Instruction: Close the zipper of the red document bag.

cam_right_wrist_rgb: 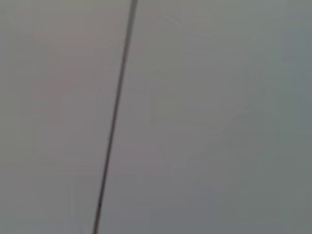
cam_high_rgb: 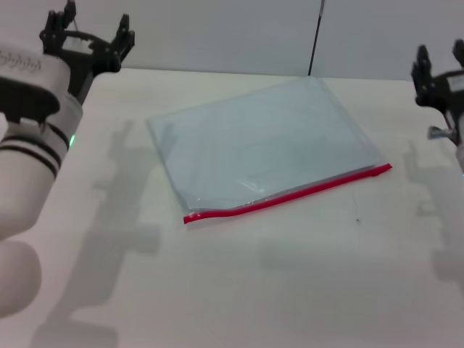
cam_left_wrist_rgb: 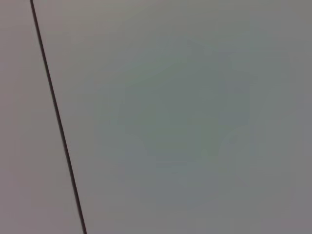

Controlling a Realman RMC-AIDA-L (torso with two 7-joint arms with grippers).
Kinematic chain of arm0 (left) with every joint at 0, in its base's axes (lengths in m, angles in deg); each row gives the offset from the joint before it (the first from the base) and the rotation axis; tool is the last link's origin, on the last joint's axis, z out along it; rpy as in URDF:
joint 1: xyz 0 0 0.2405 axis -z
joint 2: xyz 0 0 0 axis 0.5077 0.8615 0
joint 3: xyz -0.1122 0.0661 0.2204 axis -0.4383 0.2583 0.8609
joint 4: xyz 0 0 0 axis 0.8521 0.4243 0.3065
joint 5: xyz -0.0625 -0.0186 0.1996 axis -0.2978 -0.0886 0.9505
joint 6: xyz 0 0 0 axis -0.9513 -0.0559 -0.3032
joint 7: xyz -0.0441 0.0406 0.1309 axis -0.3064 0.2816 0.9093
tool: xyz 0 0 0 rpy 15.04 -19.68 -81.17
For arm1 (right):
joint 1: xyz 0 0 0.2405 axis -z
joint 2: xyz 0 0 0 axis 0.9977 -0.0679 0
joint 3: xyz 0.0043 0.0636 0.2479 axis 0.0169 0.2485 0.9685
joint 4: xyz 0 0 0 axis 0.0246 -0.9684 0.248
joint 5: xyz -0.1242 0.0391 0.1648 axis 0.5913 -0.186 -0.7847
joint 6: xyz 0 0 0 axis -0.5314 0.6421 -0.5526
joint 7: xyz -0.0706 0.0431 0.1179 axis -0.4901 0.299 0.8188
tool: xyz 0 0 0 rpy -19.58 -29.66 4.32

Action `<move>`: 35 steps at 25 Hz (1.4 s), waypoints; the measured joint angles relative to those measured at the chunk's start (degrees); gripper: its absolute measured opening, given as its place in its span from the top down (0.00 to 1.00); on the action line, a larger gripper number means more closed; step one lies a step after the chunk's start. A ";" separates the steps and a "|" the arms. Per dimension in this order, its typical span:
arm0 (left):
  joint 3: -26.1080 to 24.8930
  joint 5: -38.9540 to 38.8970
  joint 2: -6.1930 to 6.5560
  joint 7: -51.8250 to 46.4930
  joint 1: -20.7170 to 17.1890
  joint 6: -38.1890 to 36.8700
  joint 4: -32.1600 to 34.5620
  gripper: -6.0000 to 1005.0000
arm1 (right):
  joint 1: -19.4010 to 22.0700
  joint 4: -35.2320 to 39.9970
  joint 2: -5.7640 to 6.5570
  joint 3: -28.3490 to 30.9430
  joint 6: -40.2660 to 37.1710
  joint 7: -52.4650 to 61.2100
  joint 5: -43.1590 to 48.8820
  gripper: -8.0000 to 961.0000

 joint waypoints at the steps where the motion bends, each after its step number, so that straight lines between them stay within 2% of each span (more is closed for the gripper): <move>1: 0.54 -0.01 -0.04 -0.48 0.07 1.40 -1.16 0.15 | -0.26 -1.60 -0.07 -0.54 0.47 1.53 -0.13 0.45; 7: 1.95 -0.52 -0.27 -5.89 1.96 4.48 -8.85 0.15 | -0.58 -4.91 -0.39 -2.22 0.25 3.51 -5.09 0.45; 12: 4.53 -4.62 -0.33 -8.81 4.87 4.49 -14.15 0.15 | -0.32 -6.11 -0.43 -4.59 -0.58 4.14 -8.73 0.45; 23: 6.02 -6.95 -0.40 -9.41 6.68 4.05 -18.63 0.16 | -1.68 -7.51 -0.42 -5.57 -4.42 4.40 -10.57 0.45; 35: 6.88 -7.94 -0.53 -9.53 6.93 3.86 -20.09 0.16 | -0.80 -7.29 -0.49 -5.64 -4.49 4.45 -10.65 0.45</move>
